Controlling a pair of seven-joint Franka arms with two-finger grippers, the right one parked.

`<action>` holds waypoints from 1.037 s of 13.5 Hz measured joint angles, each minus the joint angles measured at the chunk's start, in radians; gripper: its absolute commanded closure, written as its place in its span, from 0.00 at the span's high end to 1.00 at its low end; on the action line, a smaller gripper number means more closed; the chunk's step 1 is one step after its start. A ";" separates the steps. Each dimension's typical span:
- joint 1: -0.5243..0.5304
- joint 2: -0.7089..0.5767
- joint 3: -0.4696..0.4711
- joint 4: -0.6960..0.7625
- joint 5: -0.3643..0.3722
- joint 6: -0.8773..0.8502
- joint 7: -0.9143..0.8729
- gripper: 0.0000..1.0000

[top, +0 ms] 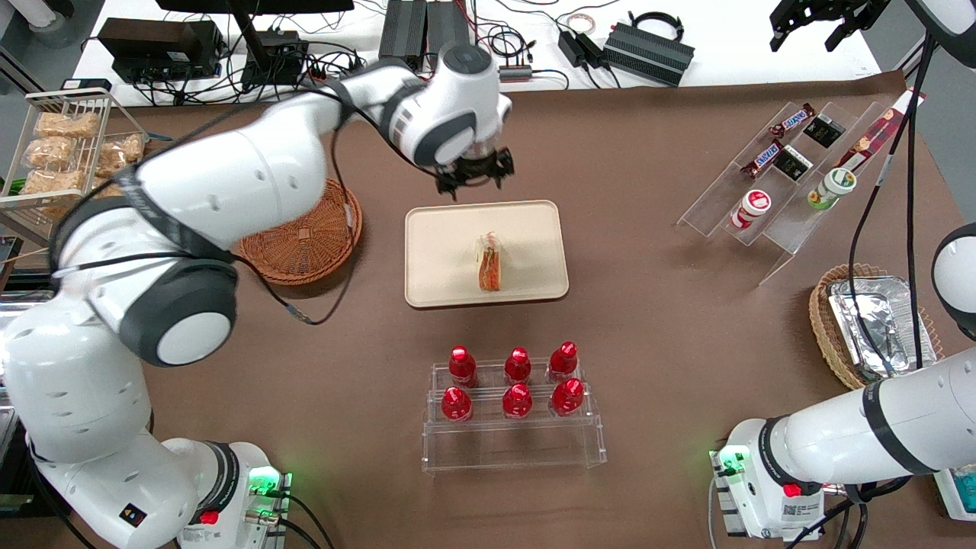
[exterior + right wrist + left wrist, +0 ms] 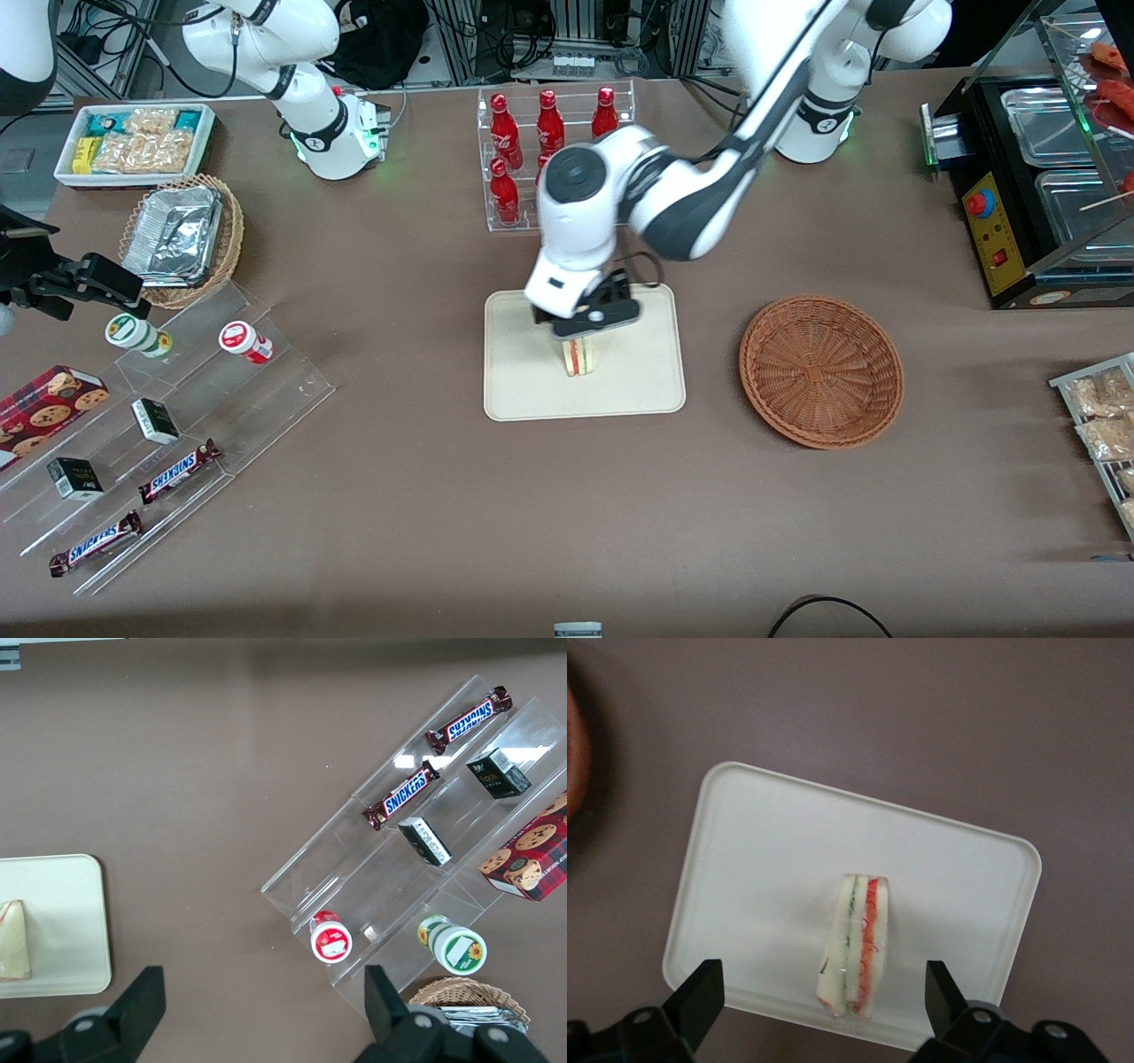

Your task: Place sandwich from basket to tray

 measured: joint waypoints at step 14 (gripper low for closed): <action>0.566 -0.403 0.007 -0.026 -0.071 -0.580 0.578 1.00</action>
